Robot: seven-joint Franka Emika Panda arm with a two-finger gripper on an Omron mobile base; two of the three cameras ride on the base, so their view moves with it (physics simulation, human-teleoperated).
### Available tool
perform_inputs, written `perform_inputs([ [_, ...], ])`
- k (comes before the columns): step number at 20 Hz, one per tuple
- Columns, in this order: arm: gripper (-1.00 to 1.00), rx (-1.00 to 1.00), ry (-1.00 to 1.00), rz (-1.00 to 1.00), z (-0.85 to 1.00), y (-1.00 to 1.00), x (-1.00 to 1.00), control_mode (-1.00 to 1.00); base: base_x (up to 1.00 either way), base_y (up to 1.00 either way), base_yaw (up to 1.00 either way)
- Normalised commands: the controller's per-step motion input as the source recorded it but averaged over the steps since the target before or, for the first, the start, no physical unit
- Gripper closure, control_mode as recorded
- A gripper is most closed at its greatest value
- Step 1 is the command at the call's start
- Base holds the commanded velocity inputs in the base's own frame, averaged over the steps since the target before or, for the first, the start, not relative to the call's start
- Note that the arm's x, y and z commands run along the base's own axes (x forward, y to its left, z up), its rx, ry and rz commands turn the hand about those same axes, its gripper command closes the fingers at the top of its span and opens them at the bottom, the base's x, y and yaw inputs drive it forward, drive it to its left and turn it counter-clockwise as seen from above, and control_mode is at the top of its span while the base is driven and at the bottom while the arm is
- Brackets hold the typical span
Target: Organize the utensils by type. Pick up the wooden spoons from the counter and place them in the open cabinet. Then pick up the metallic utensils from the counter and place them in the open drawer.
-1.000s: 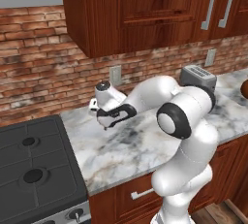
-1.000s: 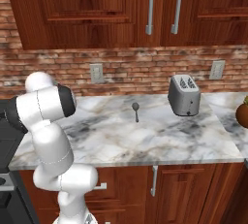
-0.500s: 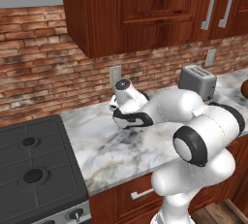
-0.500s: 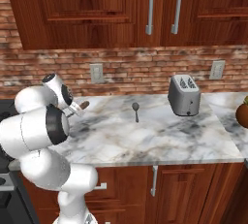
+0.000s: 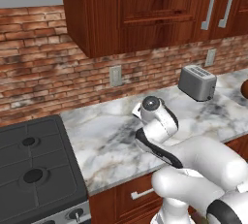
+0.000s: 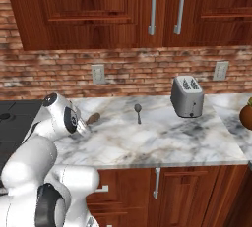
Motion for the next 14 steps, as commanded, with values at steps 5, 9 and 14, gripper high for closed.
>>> perform_inputs([
  [5,1.0,0.0,0.13,-0.12,0.56,-0.33,-0.28,-1.0,0.0,0.0,0.0],
  [9,1.0,0.0,0.07,-0.17,0.38,-0.05,-0.21,-1.0,0.0,0.0,0.0],
  [14,1.0,0.01,0.0,-0.18,0.39,0.0,-0.15,-1.0,0.0,0.0,0.0],
])
